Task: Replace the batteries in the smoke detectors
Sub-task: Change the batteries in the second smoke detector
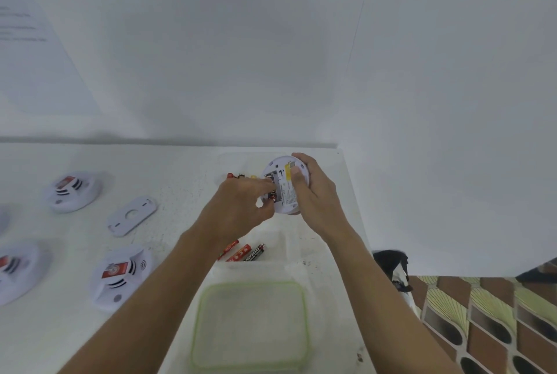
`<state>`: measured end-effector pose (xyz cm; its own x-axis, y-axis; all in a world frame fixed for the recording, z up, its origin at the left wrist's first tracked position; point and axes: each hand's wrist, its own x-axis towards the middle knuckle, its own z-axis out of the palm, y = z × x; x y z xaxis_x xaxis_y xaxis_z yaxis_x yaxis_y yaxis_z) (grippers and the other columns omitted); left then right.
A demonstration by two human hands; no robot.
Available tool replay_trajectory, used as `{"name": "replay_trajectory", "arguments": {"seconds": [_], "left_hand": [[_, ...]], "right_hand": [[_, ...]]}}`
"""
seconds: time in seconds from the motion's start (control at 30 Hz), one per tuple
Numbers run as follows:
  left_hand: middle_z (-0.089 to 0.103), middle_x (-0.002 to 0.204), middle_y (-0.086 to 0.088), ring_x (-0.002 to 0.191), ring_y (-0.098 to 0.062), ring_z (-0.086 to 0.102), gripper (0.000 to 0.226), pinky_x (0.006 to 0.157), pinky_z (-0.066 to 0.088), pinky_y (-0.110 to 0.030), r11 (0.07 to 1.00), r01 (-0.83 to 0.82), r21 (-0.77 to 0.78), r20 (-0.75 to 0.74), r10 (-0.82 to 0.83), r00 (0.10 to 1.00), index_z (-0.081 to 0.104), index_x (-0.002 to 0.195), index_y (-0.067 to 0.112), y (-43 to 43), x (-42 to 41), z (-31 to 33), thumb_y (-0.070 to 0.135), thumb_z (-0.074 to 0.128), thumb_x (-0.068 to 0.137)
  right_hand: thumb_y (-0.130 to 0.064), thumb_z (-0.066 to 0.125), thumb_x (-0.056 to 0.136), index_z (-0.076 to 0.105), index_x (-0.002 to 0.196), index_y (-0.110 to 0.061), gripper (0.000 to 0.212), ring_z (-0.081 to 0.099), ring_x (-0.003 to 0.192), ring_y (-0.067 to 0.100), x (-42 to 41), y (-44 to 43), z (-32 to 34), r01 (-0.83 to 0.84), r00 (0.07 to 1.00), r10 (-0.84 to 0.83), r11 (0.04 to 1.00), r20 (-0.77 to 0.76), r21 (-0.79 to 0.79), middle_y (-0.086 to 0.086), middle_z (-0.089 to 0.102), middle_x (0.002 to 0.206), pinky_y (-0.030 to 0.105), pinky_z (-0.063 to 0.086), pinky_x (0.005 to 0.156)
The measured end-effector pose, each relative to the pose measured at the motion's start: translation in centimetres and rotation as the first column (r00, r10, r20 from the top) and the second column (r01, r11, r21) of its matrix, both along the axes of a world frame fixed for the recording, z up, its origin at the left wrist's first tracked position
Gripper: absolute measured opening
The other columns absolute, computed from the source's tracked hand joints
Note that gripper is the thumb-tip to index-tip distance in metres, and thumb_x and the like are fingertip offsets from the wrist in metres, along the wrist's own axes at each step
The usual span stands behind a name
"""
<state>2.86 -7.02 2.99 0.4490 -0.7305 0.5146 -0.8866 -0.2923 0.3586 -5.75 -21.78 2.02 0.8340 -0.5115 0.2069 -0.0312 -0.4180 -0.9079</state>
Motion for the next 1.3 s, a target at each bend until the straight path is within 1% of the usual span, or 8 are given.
{"name": "replay_trajectory", "arguments": {"seconds": [0.17,0.4,0.63,0.73,0.83,0.93,1.1,1.3], "left_hand": [[0.072,0.072,-0.001,0.059,-0.015,0.062,0.019,0.057,0.048,-0.018,0.999,0.025,0.043,0.063,-0.028,0.998,0.077,0.084,0.006,-0.5,-0.2,-0.3,0.011,0.062,0.074],[0.074,0.077,-0.001,0.065,-0.013,0.066,0.029,0.06,0.047,-0.018,0.999,0.04,0.017,0.044,-0.04,0.998,0.077,0.086,0.006,-0.8,-0.5,-0.1,0.019,0.052,0.08],[0.076,0.083,-0.003,0.072,-0.013,0.07,0.029,0.079,0.039,-0.004,0.998,0.056,-0.03,0.029,-0.055,0.998,0.077,0.089,0.003,-0.4,-0.7,0.1,0.017,0.052,0.083],[0.076,0.09,-0.003,0.082,-0.011,0.069,0.023,0.08,0.047,-0.009,0.993,0.117,-0.022,0.017,-0.116,0.993,0.077,0.091,0.005,0.1,-0.4,-0.1,0.018,0.06,0.084],[0.076,0.099,-0.001,0.095,-0.008,0.067,0.022,0.089,0.044,-0.005,0.991,0.131,0.009,-0.013,-0.131,0.991,0.077,0.097,0.01,0.7,0.3,-0.3,0.025,0.074,0.081],[0.077,0.097,0.003,0.09,-0.007,0.071,0.02,0.085,0.052,-0.01,0.993,0.077,-0.092,-0.172,-0.092,0.981,0.078,0.1,0.014,1.1,0.3,-0.3,0.02,0.075,0.08],[0.076,0.078,0.011,0.067,-0.008,0.073,0.019,0.068,0.059,-0.023,0.95,-0.23,-0.213,-0.46,0.111,0.881,0.078,0.083,0.019,1.6,-0.1,0.2,0.002,0.069,0.083],[0.068,0.056,0.002,0.045,-0.007,0.063,0.014,0.051,0.053,-0.02,0.982,-0.064,0.175,-0.507,0.145,0.85,0.071,0.082,0.015,2.8,0.5,0.2,0.018,0.062,0.093]], "right_hand": [[-0.035,0.042,0.107,0.055,0.134,-0.023,0.032,0.064,0.109,0.007,-0.3,-0.6,0.0,-0.009,1.0,0.009,1.0,0.01,0.02,-0.007,0.066,0.12,0.037,0.057,0.091],[-0.037,0.045,0.105,0.057,0.133,-0.025,0.032,0.064,0.11,0.01,-0.2,-1.4,0.4,-0.014,1.0,0.013,0.998,0.01,0.064,-0.008,0.067,0.12,0.047,0.059,0.088],[-0.036,0.042,0.107,0.055,0.134,-0.026,0.032,0.065,0.109,0.01,-0.3,-1.3,0.0,-0.027,0.999,0.028,0.997,-0.015,0.072,-0.008,0.066,0.118,0.044,0.061,0.083],[-0.035,0.041,0.107,0.055,0.133,-0.026,0.03,0.065,0.104,0.009,-0.4,-1.1,-0.3,-0.011,1.0,0.012,0.996,-0.008,0.086,-0.012,0.067,0.113,0.036,0.061,0.08],[-0.038,0.042,0.107,0.056,0.132,-0.027,0.031,0.065,0.105,0.006,-0.5,-1.1,-0.3,-0.005,1.0,0.007,0.995,-0.011,0.102,-0.012,0.067,0.113,0.043,0.06,0.085],[-0.039,0.041,0.107,0.055,0.133,-0.026,0.033,0.064,0.106,0.005,-0.5,-0.9,-0.4,-0.005,1.0,0.007,0.997,-0.02,0.077,-0.012,0.067,0.115,0.042,0.059,0.088],[-0.034,0.041,0.107,0.055,0.132,-0.026,0.029,0.062,0.096,-0.008,-0.6,-0.7,-0.4,0.054,0.998,-0.055,0.993,0.01,0.108,-0.017,0.065,0.107,0.028,0.057,0.081],[-0.034,0.042,0.107,0.054,0.133,-0.027,0.029,0.061,0.1,0.0,-0.8,-0.8,-0.3,0.103,0.994,-0.107,0.975,0.01,0.199,-0.016,0.063,0.11,0.037,0.058,0.084]]}}
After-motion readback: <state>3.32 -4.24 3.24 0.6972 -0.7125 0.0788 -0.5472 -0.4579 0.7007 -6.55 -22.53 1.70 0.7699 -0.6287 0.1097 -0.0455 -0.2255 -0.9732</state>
